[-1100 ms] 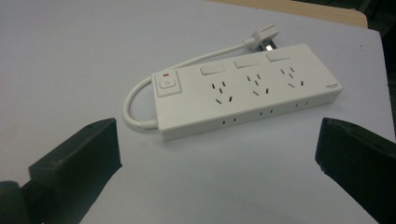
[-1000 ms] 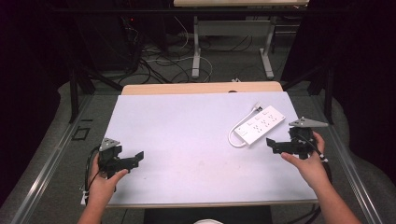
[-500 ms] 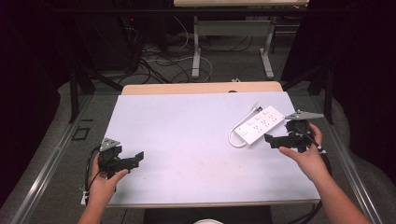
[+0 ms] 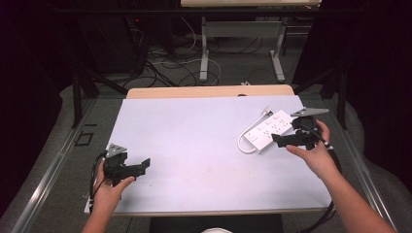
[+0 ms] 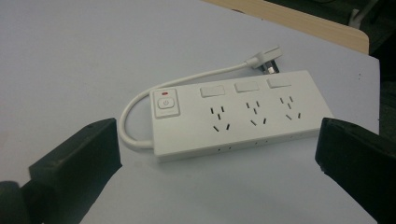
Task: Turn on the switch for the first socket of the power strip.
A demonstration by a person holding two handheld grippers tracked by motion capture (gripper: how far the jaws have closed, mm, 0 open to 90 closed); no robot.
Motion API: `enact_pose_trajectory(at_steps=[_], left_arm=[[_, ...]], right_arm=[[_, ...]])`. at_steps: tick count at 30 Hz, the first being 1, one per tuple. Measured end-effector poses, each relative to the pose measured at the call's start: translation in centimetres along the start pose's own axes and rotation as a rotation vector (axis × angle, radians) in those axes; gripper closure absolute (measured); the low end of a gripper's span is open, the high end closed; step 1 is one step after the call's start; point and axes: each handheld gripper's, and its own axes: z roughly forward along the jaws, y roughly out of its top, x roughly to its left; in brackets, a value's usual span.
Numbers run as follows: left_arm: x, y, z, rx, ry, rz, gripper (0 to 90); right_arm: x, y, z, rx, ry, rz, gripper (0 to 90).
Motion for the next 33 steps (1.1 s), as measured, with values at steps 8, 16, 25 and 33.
enact_pose_trajectory(at_steps=[8, 16, 25, 33], left_arm=[[0.0, -0.1, 0.2, -0.013, 0.03, -0.004, 5.8], [0.0, -0.1, 0.2, -0.021, 0.052, -0.007, 5.1], [0.0, -0.1, 0.2, -0.029, 0.05, -0.003, 2.3], [0.0, -0.1, 0.3, -0.02, 0.052, 0.011, 1.8]], right_arm=[[0.1, 0.9, 1.0, 0.02, -0.017, -0.011, 0.0], [-0.2, 1.4, 2.3, 0.044, -0.026, -0.007, 0.0], [-1.0, 2.0, 3.5, 0.068, -0.038, 0.011, 0.0], [-1.1, 2.5, 4.3, 0.086, -0.042, 0.0, 1.4]])
